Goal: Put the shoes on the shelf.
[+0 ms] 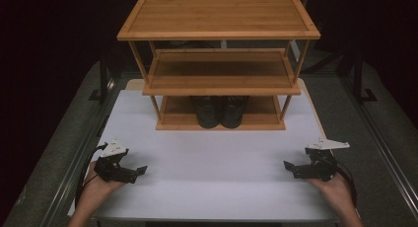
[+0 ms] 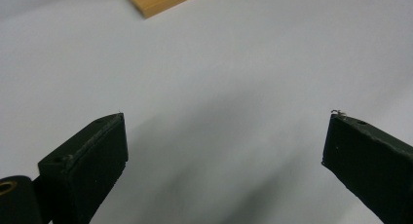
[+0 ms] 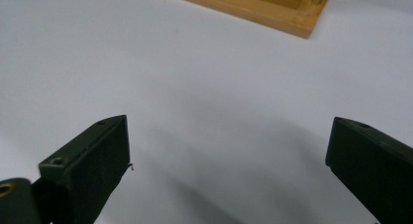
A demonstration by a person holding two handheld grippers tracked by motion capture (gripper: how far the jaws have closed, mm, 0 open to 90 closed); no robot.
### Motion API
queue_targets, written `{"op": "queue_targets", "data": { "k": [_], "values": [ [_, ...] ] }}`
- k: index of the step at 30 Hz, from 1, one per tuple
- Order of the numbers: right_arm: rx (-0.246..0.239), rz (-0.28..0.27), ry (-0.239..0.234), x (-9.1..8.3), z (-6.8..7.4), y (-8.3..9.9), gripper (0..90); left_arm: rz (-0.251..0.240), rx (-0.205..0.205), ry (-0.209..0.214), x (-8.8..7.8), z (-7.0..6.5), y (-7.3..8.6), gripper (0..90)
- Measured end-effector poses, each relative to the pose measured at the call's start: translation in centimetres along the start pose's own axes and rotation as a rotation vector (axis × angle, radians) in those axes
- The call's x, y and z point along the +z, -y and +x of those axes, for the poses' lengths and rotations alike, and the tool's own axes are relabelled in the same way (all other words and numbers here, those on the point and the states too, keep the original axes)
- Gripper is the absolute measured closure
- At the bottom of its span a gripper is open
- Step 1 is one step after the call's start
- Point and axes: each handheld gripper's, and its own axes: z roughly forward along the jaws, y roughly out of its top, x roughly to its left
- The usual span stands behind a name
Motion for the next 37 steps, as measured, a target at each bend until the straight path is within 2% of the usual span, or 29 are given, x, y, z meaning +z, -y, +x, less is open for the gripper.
{"op": "queue_targets", "data": {
  "k": [5,12,19,21,28,37],
  "values": [
    [-0.002,0.010,0.015,-0.7,0.0,1.0,2.1,0.009,-0.008,-0.016,-0.9,-0.1,1.3,2.1],
    [-0.004,0.032,0.036,-1.7,0.0,2.4,2.1,0.026,0.005,-0.032,-1.5,-0.4,2.9,2.0],
    [-0.007,0.073,0.061,-2.1,-0.3,4.1,2.1,0.045,-0.009,-0.034,-1.2,-0.4,4.5,2.1],
    [-0.009,0.092,0.066,-2.2,-0.3,4.5,2.2,0.032,-0.013,-0.027,-1.2,-0.3,4.8,2.0],
    [-0.036,0.071,0.070,-2.2,-0.3,5.1,2.1,0.031,-0.012,-0.026,-1.2,-0.4,5.0,1.9],
    [-0.035,0.063,0.070,-2.3,-0.3,5.2,2.1,0.030,-0.012,-0.028,-1.2,-0.4,5.0,1.9]
  ]
}}
